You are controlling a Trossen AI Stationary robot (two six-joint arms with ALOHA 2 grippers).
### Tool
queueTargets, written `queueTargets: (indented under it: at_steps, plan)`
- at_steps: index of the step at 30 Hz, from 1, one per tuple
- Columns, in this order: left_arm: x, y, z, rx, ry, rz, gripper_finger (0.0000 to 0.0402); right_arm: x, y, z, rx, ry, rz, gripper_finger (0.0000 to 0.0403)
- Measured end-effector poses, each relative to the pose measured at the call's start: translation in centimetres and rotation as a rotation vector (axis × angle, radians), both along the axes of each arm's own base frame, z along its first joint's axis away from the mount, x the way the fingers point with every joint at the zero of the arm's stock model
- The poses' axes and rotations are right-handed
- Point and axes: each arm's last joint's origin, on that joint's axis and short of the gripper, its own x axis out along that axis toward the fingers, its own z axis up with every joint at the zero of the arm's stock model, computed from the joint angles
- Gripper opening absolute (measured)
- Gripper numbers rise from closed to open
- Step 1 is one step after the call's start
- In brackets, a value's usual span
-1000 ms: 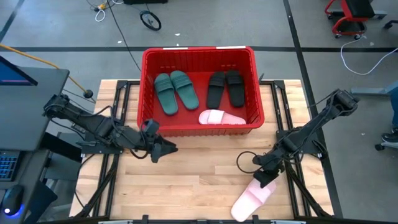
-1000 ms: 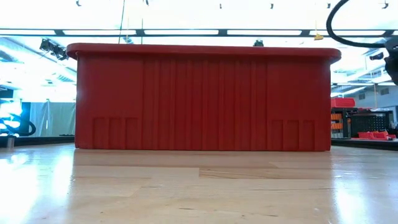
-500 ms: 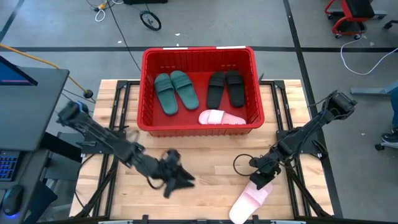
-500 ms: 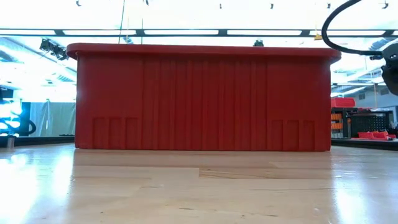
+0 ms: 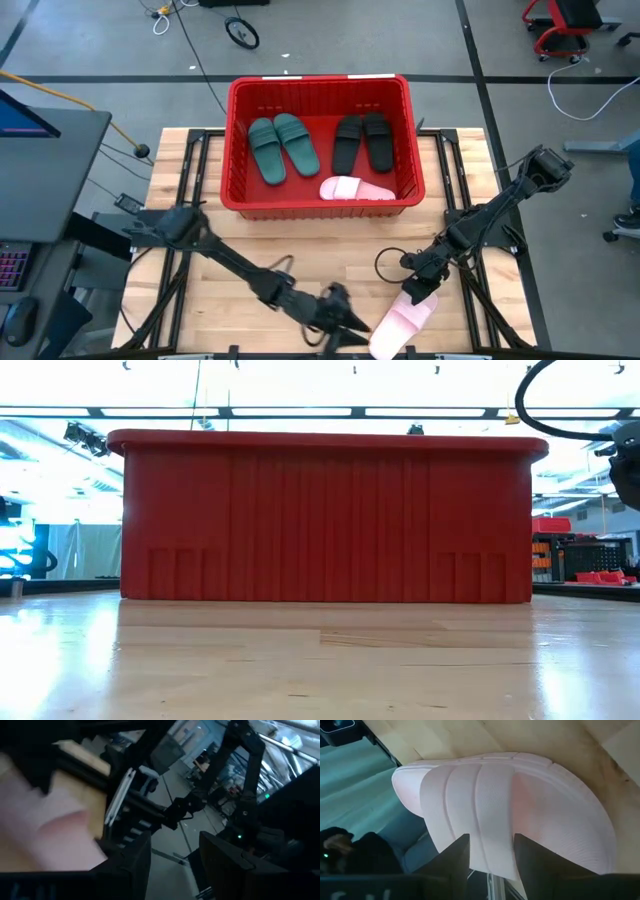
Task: Pick and place slides into bin
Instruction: Put the pink slide into the container
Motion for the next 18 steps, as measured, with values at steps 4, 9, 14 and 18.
queueTargets:
  at_steps: [4, 9, 14, 18]
  plan:
    - [3.7, -0.9, -0.6, 0.059, -0.018, -0.051, 0.0172, 0.0, 0.0, 0.0, -0.015, -0.021, 0.002, 0.0159]
    - [6.9, -0.8, -2.4, 0.100, 0.099, -0.079, 0.0172, 0.1, 0.0, 0.0, -0.021, -0.023, -0.007, 0.0159]
    - [8.4, -0.2, -4.9, 0.102, 0.185, -0.083, 0.0172, 0.2, -0.1, 0.0, -0.036, -0.040, -0.032, 0.0159]
    - [8.6, -0.4, -6.8, 0.107, 0.217, -0.088, 0.0172, 0.3, 0.0, 0.1, -0.029, -0.055, -0.037, 0.0159]
